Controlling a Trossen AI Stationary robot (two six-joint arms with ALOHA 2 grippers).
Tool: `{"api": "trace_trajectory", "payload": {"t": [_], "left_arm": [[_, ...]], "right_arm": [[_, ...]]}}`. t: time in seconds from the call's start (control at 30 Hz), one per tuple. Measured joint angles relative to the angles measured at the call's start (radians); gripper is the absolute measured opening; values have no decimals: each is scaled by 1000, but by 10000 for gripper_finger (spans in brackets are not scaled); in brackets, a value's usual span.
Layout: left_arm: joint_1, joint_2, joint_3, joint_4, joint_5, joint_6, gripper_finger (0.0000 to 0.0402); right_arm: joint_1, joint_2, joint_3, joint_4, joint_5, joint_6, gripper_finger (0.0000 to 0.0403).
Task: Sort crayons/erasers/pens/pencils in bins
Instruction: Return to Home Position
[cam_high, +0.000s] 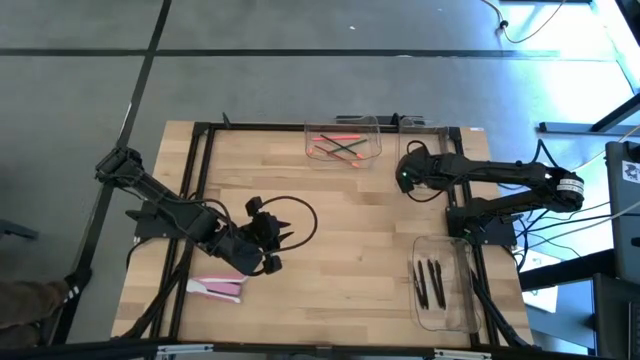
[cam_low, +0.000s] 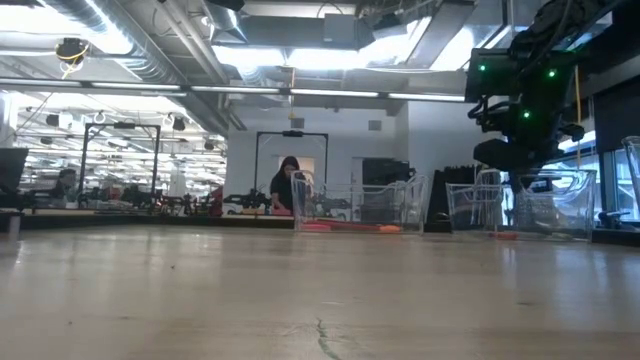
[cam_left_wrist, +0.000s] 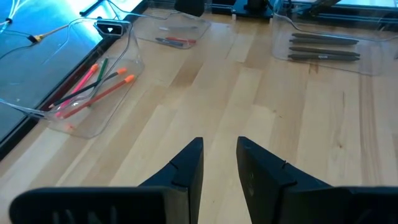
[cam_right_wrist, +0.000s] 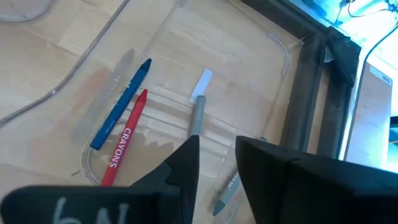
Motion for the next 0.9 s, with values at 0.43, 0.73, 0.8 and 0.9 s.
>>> {"api": "trace_trajectory", "payload": {"t": [0.43, 0.73, 0.8, 0.9], "left_arm": [[9, -3, 0, -50, 0, 23, 68], [71, -60, 0, -252, -4, 6, 3], [82, -84, 0, -268, -16, 10, 1], [85, -146, -32, -252, -17, 56, 0]], "right_arm": [[26, 0, 214, -125, -4, -113, 62], [224, -105, 308, -134, -13, -219, 8], [288, -149, 308, -135, -13, -219, 4], [398, -215, 308, -134, -12, -217, 7]]}}
